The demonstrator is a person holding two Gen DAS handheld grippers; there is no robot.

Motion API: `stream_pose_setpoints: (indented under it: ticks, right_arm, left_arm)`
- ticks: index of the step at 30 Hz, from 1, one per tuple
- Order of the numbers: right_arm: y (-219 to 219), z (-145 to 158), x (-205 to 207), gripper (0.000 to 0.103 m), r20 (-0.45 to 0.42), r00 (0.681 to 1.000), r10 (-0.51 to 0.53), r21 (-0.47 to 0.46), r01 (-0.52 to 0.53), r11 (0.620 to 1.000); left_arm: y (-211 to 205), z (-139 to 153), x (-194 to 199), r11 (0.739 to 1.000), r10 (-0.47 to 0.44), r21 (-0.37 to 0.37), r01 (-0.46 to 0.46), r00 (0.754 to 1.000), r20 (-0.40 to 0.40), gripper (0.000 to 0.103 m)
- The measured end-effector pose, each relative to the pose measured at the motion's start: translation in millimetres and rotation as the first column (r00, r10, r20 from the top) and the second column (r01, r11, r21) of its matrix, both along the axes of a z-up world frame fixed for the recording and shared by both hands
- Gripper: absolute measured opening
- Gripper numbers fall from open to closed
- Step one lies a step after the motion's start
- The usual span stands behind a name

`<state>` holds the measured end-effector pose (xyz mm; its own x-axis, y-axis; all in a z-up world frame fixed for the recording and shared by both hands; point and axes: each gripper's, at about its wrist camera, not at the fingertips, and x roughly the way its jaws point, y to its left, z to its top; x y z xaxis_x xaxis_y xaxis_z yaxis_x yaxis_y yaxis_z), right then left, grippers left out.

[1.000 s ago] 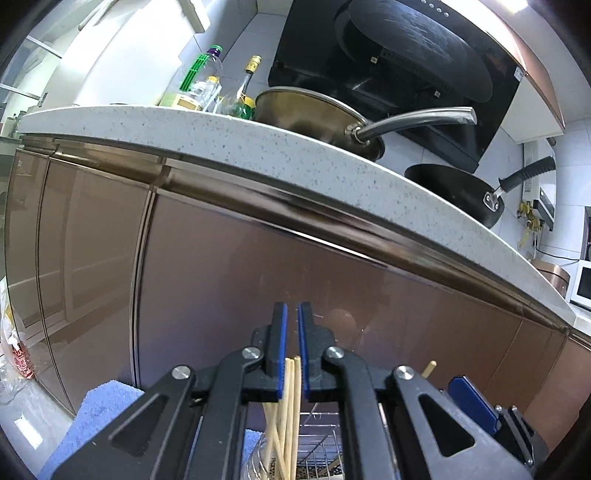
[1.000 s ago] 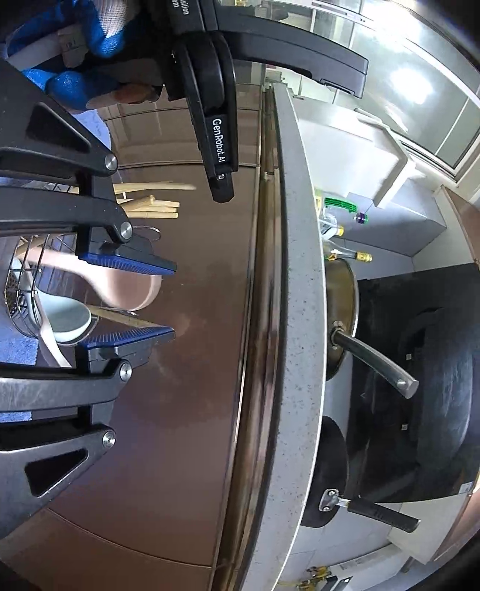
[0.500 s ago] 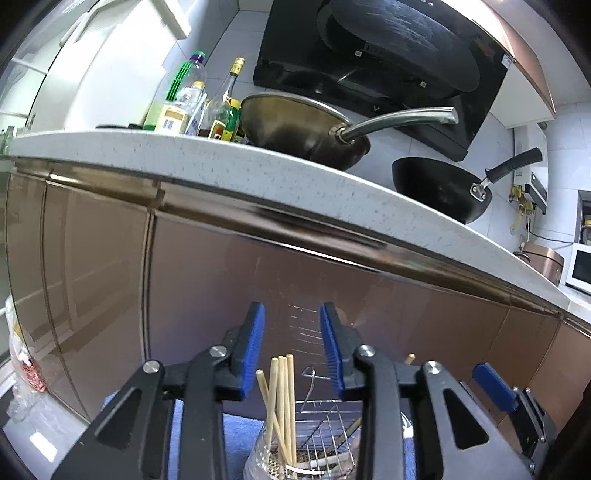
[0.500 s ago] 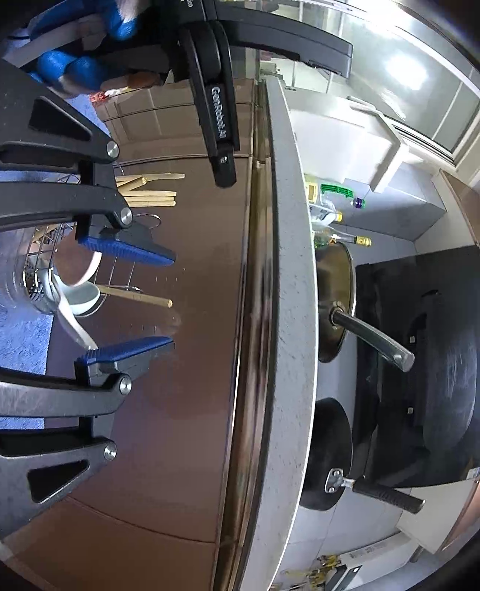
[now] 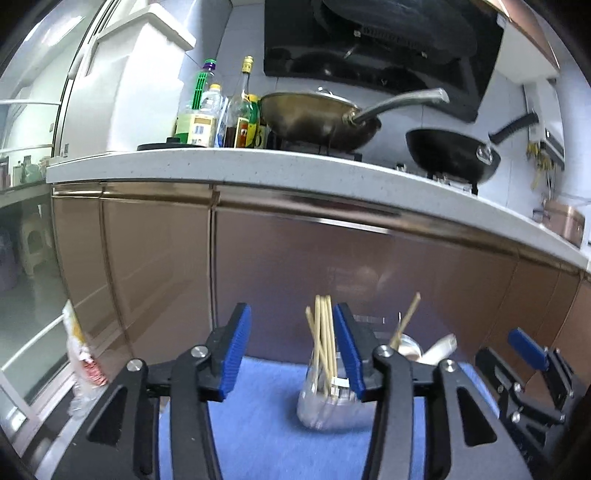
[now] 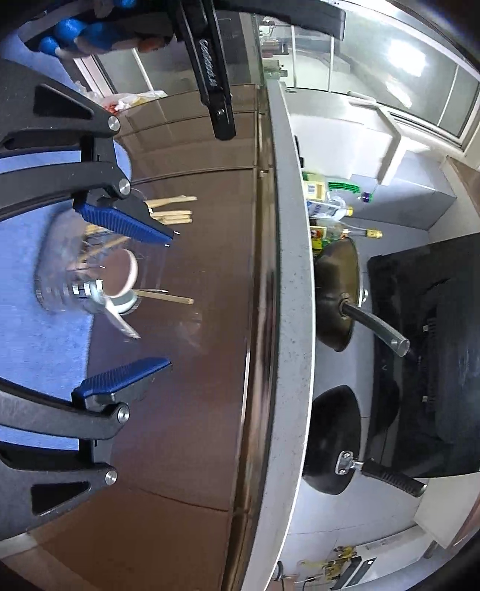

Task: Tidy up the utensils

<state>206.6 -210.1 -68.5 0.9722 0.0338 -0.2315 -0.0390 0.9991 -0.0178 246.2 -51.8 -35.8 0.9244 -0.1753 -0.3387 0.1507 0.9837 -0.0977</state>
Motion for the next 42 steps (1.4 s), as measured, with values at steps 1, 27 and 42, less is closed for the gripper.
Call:
stream_pose_setpoints:
  ticks: [1,27,42]
  right_arm:
    - [0,0,-4,0.065,-0.013,1.0,-0.002,0.003,0.002,1.0]
    - [-41,6,-116,0.097,-0.134,0.979,-0.155,0.01,0.158,0.987]
    - [-63,12,-148,0.103,-0.132,0.967,-0.22,-0.003,0.222,0.975]
  left_arm:
    - [0,-1,-5,1.0,0.001,0.012,-0.001,1.0,-0.007,0.046]
    - [12,13,-119,0.989,0.056,0.14,-0.051,0.998,-0.027,0.058]
    - [29,28,-145,0.977,0.142,0.156,-0.147,0.989,0.041,0.062]
